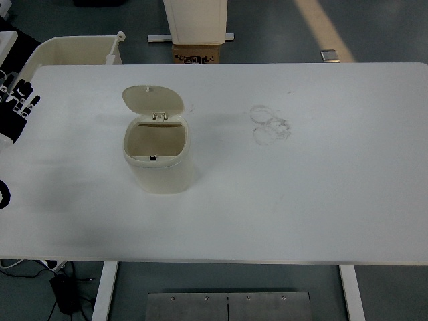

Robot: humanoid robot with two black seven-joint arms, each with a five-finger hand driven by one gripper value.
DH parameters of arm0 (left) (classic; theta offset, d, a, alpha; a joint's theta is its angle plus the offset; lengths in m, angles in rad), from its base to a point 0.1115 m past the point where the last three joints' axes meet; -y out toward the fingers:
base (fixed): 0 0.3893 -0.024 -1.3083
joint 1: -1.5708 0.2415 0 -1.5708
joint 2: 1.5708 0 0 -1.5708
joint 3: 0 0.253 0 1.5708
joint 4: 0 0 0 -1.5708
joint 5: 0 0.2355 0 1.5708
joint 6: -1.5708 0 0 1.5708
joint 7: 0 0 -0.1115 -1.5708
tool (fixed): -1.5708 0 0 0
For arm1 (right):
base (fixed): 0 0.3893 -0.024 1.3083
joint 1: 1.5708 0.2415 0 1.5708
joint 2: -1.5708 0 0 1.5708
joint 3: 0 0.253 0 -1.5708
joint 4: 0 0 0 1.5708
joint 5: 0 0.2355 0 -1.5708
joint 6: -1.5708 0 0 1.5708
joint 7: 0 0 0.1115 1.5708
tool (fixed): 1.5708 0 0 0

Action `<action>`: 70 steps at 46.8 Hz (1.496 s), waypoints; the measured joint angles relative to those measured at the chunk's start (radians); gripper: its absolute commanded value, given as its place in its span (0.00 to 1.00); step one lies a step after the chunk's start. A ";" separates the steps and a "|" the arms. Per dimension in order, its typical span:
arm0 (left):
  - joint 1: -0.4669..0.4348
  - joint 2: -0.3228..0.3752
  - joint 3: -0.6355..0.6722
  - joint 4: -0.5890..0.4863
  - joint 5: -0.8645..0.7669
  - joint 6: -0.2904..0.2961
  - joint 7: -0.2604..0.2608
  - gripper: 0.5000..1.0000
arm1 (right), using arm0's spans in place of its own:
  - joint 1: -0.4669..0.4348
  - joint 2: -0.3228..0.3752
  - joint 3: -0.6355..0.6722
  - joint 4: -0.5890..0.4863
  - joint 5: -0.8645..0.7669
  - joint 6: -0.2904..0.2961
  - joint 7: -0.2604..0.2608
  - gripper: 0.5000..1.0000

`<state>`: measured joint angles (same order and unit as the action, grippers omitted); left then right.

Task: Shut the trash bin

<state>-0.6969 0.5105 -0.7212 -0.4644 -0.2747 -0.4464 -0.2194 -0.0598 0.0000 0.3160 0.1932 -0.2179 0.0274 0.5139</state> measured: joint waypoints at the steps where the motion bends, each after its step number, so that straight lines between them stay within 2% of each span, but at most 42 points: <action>1: 0.000 0.000 0.000 0.000 0.000 0.000 0.000 1.00 | 0.000 0.000 0.000 0.000 0.000 0.000 0.000 0.98; 70: -0.008 -0.009 -0.003 -0.002 -0.007 0.000 -0.002 1.00 | -0.001 0.000 0.000 0.000 0.000 0.000 0.000 0.98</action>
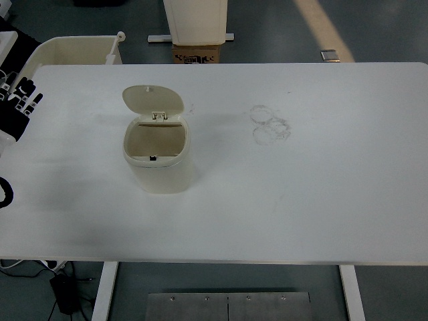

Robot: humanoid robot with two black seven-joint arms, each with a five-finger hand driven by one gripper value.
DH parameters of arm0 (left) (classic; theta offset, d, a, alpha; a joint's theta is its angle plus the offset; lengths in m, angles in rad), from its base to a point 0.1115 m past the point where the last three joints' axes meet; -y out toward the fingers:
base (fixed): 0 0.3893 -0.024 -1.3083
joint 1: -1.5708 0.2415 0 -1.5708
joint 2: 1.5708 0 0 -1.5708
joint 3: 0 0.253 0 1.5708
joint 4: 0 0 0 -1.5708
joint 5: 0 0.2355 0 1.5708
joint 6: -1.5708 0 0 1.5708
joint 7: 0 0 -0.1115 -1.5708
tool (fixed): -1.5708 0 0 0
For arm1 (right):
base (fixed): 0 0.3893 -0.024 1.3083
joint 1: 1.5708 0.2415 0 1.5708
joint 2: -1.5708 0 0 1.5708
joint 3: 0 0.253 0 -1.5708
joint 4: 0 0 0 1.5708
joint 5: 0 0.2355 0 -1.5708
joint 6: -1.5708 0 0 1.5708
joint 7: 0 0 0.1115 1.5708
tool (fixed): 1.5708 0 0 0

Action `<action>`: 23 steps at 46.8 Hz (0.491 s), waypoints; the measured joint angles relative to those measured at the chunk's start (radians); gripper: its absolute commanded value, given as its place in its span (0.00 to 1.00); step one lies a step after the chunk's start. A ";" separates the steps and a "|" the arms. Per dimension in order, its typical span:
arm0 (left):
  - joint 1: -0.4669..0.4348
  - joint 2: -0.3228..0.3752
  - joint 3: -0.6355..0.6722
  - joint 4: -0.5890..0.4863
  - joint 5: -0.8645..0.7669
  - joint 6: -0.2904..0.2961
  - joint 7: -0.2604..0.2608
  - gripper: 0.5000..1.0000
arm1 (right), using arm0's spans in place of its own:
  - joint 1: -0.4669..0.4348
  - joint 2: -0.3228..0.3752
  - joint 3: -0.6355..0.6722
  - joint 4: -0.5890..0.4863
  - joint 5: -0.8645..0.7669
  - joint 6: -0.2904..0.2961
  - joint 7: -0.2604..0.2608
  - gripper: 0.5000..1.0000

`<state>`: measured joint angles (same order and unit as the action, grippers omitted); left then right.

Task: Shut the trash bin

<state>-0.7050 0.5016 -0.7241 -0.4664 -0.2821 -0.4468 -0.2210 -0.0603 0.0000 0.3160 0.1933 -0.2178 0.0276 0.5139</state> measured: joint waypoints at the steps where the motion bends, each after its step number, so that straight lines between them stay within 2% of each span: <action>1: 0.000 0.000 0.000 0.000 -0.001 0.001 0.000 1.00 | 0.000 0.000 0.000 0.000 0.000 0.000 0.000 0.98; 8: -0.010 0.006 0.000 0.000 -0.002 0.011 0.004 1.00 | 0.001 0.000 0.000 0.000 0.000 0.000 0.000 0.98; 15: -0.036 0.014 0.010 -0.006 0.006 0.079 0.031 1.00 | 0.001 0.000 0.000 0.000 0.000 0.000 0.000 0.98; 23: -0.094 0.016 0.012 -0.011 0.008 0.141 0.168 1.00 | 0.002 0.000 0.000 0.000 0.000 0.000 0.000 0.98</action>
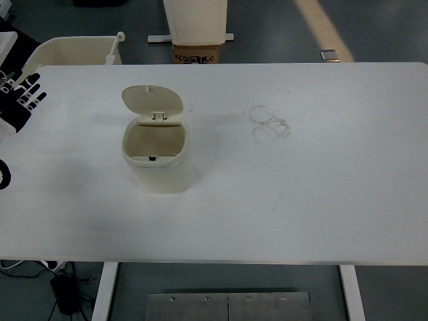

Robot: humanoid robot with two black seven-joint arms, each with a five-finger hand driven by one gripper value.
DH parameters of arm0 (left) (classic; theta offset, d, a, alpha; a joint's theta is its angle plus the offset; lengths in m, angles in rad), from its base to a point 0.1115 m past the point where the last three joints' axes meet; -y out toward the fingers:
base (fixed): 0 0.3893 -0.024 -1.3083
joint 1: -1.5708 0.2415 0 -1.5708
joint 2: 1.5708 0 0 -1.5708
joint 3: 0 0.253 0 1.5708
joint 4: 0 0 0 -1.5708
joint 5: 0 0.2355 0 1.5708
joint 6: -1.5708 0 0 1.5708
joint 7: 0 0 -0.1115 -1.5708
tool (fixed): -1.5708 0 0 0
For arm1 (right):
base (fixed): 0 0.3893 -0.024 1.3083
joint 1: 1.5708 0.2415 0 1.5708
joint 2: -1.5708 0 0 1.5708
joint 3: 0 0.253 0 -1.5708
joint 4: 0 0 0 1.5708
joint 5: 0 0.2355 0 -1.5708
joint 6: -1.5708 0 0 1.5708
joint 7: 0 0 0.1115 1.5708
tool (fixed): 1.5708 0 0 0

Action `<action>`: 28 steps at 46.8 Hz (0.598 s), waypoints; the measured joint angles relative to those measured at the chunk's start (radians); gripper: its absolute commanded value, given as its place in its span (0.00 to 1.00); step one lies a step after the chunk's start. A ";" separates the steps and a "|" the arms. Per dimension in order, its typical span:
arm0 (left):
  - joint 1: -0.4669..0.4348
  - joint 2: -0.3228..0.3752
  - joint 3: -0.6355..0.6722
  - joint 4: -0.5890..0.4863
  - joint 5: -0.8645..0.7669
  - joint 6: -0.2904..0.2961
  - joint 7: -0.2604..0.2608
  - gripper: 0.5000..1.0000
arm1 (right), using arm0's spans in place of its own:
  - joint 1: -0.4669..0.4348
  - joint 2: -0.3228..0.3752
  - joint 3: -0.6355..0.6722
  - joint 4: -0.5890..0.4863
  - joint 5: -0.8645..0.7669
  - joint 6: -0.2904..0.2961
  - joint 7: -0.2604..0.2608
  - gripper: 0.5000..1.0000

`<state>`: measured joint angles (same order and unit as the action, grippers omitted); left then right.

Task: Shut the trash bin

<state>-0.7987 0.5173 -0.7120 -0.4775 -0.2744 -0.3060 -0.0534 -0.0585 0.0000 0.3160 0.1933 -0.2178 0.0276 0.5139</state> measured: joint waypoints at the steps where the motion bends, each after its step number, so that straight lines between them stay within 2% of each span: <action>1: -0.009 0.001 0.000 0.000 0.000 0.006 0.009 1.00 | 0.000 0.000 0.000 0.000 0.000 0.000 0.000 0.98; 7: -0.070 0.043 0.007 -0.024 0.001 0.035 0.023 1.00 | 0.000 0.000 0.000 0.000 0.000 0.000 0.000 0.98; 10: -0.096 0.067 0.019 -0.079 0.001 0.063 0.024 1.00 | 0.000 0.000 0.000 0.000 0.000 0.000 0.000 0.98; 18: -0.138 0.153 0.078 -0.303 0.001 0.171 0.031 1.00 | 0.001 0.000 0.000 0.000 0.000 0.000 0.000 0.98; 23: -0.178 0.200 0.170 -0.424 0.002 0.192 0.044 1.00 | 0.003 0.000 0.000 0.000 0.000 0.000 0.000 0.98; 28: -0.264 0.223 0.319 -0.474 0.005 0.188 0.070 1.00 | 0.003 0.000 0.000 0.000 0.000 0.000 0.000 0.98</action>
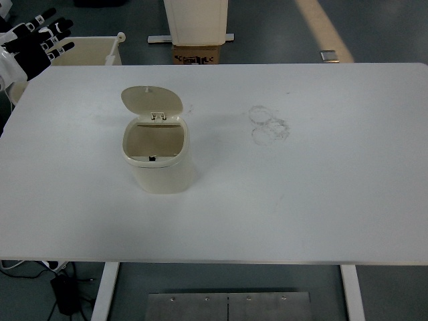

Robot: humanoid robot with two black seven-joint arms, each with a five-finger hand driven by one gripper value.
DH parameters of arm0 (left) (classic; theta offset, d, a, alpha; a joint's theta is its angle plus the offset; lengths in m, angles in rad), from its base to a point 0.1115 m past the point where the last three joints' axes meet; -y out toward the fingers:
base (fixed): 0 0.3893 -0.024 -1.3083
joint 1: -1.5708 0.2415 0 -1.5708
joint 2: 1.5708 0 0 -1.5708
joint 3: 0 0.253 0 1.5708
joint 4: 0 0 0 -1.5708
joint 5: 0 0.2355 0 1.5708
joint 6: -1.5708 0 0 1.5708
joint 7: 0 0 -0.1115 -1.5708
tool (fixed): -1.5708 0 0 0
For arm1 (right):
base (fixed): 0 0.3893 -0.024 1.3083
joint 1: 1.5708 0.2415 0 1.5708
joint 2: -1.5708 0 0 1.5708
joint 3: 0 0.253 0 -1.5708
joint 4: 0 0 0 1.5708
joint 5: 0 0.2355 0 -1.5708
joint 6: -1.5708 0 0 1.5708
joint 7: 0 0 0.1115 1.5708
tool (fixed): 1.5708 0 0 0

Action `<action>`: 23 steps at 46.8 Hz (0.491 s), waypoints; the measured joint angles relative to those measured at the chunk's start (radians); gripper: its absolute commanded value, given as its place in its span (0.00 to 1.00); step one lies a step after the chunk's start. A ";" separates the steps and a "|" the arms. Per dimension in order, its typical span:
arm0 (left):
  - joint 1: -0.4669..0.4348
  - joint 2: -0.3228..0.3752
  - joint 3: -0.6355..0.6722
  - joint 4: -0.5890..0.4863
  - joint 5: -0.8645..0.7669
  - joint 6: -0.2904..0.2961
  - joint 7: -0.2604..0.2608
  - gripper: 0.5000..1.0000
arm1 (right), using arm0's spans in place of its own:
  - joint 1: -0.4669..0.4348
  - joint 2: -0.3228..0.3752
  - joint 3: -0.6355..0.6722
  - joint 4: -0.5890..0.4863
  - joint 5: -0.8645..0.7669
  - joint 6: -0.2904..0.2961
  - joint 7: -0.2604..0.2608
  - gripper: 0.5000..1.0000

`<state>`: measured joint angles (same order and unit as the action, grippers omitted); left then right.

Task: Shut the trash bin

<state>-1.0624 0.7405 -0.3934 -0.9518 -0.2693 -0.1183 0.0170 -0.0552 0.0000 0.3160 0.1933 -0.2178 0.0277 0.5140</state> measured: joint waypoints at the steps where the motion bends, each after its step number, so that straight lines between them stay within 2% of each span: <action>1: -0.028 0.001 0.047 -0.005 0.002 -0.003 0.002 1.00 | 0.000 0.000 0.000 0.000 0.000 0.000 0.000 0.98; 12: -0.242 0.001 0.332 -0.060 0.031 -0.008 0.005 1.00 | 0.000 0.000 0.000 0.000 0.000 0.000 -0.001 0.98; 23: -0.412 -0.001 0.494 -0.159 0.115 -0.012 0.027 1.00 | 0.000 0.000 0.000 0.000 0.000 0.000 0.000 0.98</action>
<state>-1.4741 0.7394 0.1006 -1.1106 -0.1542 -0.1300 0.0436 -0.0550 -0.0001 0.3159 0.1933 -0.2178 0.0279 0.5136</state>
